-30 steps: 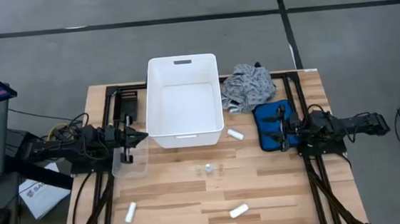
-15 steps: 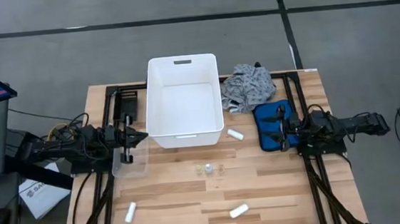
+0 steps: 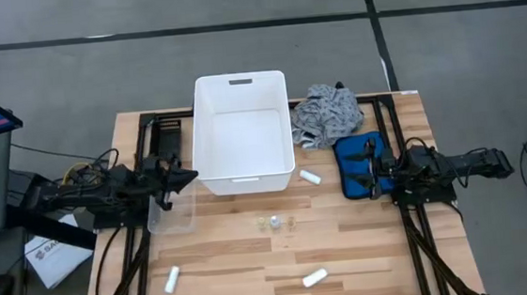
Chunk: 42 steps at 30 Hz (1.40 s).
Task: Pick & Place Medicine items
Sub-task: Put the patient gown into the white bin
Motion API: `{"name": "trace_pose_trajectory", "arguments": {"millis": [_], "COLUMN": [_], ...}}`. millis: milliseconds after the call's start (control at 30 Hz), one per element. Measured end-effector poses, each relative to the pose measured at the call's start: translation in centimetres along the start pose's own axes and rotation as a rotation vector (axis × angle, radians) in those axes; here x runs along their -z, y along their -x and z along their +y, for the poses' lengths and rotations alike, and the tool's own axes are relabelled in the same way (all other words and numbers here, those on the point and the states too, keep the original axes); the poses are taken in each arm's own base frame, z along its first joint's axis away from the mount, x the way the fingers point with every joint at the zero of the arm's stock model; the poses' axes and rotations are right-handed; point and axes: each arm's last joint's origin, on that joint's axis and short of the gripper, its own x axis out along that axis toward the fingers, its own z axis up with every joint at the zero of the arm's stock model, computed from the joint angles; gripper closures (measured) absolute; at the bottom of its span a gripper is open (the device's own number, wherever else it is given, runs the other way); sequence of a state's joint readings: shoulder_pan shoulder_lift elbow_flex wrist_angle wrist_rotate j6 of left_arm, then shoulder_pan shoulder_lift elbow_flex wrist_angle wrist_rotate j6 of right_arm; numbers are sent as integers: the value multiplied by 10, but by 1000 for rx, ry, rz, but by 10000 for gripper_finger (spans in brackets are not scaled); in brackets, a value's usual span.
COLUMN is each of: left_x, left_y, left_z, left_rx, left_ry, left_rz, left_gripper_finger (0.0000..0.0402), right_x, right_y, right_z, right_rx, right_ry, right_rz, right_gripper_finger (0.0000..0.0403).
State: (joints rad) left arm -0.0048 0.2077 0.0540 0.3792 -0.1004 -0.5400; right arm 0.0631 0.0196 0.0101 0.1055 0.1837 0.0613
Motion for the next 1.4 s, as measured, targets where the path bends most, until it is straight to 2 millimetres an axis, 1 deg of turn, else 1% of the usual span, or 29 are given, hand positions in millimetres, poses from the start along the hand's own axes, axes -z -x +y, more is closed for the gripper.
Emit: {"name": "trace_pose_trajectory", "arguments": {"millis": [100,133,367,667,833,967,1067,1300,1400], "left_x": [3,3,1,-7,-8,-13,-20,-33,-42], "left_y": [-3,-3,-6,-6,-5,-4,-2,4,9], "left_z": [0,0,-2,-6,-8,-11,-16,-25,-29], "left_rx": [14,20,41,106,136,198,274,435,498], "left_ry": [355,435,537,550,549,551,551,533,439], "left_rz": [43,49,23,-39,-37,-65,-121,-210,-311], "left_gripper_finger": [401,401,401,401,401,401,401,401,401], "right_x": [0,0,0,0,-1,-2,-11,-38,-50], "right_y": [0,0,0,0,0,0,1,8,14], "right_z": [0,0,0,0,0,0,1,1,0], "right_rx": [1,0,0,1,0,-1,-9,-77,-116], "right_ry": [0,0,0,0,-5,-7,-63,-343,-416], "right_rz": [0,1,1,0,-8,-22,-114,-389,-533], "right_gripper_finger": [159,159,159,159,159,159,159,159,159]}}
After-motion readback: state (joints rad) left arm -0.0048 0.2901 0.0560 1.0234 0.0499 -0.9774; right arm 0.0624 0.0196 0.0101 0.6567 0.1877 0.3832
